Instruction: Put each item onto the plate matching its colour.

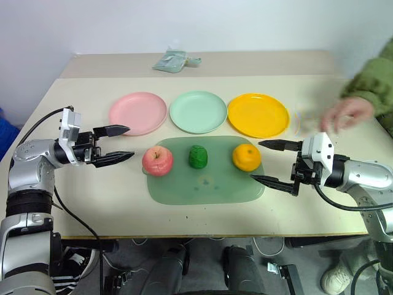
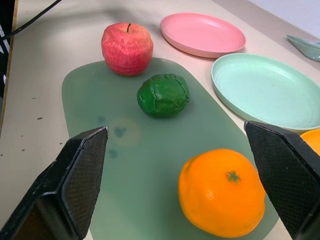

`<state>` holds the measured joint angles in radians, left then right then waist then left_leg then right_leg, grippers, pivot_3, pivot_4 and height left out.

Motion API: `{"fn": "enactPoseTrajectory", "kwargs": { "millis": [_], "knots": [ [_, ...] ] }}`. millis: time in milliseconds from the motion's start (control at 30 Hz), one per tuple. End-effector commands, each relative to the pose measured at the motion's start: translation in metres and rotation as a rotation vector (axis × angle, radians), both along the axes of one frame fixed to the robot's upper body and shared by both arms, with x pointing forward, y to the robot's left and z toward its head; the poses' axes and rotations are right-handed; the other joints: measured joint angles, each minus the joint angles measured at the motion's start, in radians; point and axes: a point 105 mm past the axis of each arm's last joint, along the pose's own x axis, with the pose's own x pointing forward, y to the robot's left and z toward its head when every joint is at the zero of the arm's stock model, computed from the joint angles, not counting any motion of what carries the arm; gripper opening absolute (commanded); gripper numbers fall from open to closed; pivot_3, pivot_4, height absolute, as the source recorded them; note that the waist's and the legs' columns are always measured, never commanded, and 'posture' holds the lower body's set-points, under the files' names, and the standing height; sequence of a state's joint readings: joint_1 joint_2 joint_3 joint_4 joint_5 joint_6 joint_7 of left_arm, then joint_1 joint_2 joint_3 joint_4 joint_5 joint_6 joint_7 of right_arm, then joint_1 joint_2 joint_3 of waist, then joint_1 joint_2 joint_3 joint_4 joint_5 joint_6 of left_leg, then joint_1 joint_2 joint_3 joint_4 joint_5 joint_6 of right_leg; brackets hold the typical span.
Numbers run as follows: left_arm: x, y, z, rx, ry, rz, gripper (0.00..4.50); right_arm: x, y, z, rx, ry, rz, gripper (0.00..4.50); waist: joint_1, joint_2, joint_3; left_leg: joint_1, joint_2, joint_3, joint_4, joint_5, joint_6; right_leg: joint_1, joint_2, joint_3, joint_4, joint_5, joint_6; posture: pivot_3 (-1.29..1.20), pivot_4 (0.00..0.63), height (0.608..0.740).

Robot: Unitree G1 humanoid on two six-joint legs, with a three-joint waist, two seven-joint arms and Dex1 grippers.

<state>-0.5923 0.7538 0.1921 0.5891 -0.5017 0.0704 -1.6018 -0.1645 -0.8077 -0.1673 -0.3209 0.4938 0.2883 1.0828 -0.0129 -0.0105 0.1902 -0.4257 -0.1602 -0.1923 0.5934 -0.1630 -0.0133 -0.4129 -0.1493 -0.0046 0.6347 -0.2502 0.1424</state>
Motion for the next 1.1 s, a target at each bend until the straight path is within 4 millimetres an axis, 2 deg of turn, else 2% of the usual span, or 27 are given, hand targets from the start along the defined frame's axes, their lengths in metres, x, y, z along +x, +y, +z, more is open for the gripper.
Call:
{"fn": "enactPoseTrajectory", "kwargs": {
  "millis": [33, 167, 467, 633, 733, 833, 967, 1100],
  "knots": [
    [0.001, 0.001, 0.007, 0.001, -0.041, 0.001, 4.50, -0.004, 0.002, 0.009, -0.008, -0.047, 0.015, 4.47, 0.000, 0.000, 0.000, 0.000, 0.000, 0.000, 0.000, 0.000, 0.000, 0.000, 0.000, 0.000, 0.000, 0.000, 0.000, 0.00, 0.150, 0.740],
    [0.004, -0.010, 0.005, -0.008, -0.053, -0.014, 4.50, -0.004, 0.000, 0.013, -0.006, -0.044, 0.016, 4.47, 0.001, 0.000, 0.000, 0.000, 0.000, 0.000, 0.000, 0.000, 0.000, 0.000, 0.000, 0.000, 0.000, 0.000, 0.000, 0.00, 0.150, 0.740],
    [0.006, -0.018, 0.005, -0.031, -0.058, -0.009, 4.50, 0.005, 0.001, 0.014, 0.004, -0.050, 0.004, 4.47, -0.001, 0.000, 0.000, 0.000, 0.000, 0.000, 0.000, 0.000, 0.001, 0.000, 0.000, 0.000, 0.000, 0.000, 0.000, 0.00, 0.150, 0.740],
    [0.010, -0.035, -0.007, -0.022, -0.030, -0.020, 4.50, 0.010, 0.010, 0.021, 0.036, -0.040, 0.031, 4.47, 0.001, 0.000, 0.000, 0.000, 0.000, 0.000, 0.000, 0.000, 0.001, 0.000, 0.000, 0.000, 0.000, 0.001, 0.001, 0.00, 0.150, 0.740],
    [0.010, -0.045, -0.015, -0.002, -0.022, -0.045, 4.50, 0.012, 0.013, 0.018, 0.034, -0.017, 0.047, 4.47, 0.001, 0.000, 0.000, 0.000, 0.000, 0.000, 0.000, 0.000, 0.001, 0.000, 0.000, 0.000, -0.001, 0.001, 0.002, 0.00, 0.150, 0.740],
    [0.009, -0.047, -0.025, 0.062, -0.029, -0.054, 4.50, 0.014, 0.018, 0.021, 0.038, -0.034, 0.054, 4.47, -0.002, 0.000, 0.000, 0.000, 0.000, 0.001, 0.000, 0.000, 0.001, 0.000, 0.000, 0.000, -0.001, 0.001, 0.002, 0.00, 0.150, 0.740],
    [0.012, -0.055, -0.028, 0.062, -0.040, -0.068, 4.50, 0.014, 0.020, 0.023, 0.043, -0.041, 0.059, 4.47, 0.000, 0.000, 0.000, 0.000, 0.000, 0.001, 0.000, 0.000, 0.001, 0.000, 0.000, 0.000, -0.001, 0.001, 0.002, 0.00, 0.150, 0.740],
    [0.016, -0.061, -0.044, 0.141, -0.022, -0.065, 4.50, 0.014, 0.022, 0.025, 0.038, -0.056, 0.053, 4.47, 0.002, 0.000, 0.000, 0.000, 0.000, 0.001, 0.001, 0.000, 0.001, 0.000, 0.000, 0.000, -0.001, 0.002, 0.002, 0.00, 0.150, 0.740]
  ]
}}
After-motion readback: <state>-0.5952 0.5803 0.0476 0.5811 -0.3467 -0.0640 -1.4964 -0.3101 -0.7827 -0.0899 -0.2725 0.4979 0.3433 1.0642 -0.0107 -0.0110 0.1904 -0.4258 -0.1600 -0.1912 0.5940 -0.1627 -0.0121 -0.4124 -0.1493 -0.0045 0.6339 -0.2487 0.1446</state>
